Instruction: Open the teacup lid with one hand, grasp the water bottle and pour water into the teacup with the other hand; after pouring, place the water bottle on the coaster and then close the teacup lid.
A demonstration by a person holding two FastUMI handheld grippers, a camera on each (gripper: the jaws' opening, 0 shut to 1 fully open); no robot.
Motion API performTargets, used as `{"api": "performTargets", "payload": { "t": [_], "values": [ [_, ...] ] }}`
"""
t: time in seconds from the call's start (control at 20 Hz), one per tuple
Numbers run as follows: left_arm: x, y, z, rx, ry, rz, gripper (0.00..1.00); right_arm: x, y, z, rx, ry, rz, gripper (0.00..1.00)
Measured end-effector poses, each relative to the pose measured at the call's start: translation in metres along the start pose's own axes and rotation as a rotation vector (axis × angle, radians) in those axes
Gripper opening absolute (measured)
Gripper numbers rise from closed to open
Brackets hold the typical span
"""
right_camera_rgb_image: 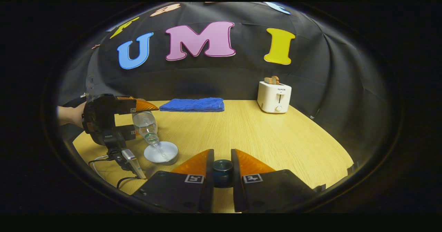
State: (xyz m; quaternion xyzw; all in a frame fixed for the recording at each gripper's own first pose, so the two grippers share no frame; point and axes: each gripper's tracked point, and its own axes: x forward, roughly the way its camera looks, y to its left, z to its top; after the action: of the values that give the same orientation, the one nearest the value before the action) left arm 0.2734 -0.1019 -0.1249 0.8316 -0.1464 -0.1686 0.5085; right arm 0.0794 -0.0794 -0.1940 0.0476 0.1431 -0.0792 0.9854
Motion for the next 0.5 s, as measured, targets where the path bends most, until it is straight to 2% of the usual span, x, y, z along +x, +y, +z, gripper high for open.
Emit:
{"api": "performTargets", "payload": {
  "t": [0.5],
  "values": [
    [0.0011, 0.0060, 0.0059, 0.116, -0.020, 0.009, 0.76, -0.0021, 0.0001, -0.0030, -0.003, 0.002, 0.000, 0.26]
  ]
}}
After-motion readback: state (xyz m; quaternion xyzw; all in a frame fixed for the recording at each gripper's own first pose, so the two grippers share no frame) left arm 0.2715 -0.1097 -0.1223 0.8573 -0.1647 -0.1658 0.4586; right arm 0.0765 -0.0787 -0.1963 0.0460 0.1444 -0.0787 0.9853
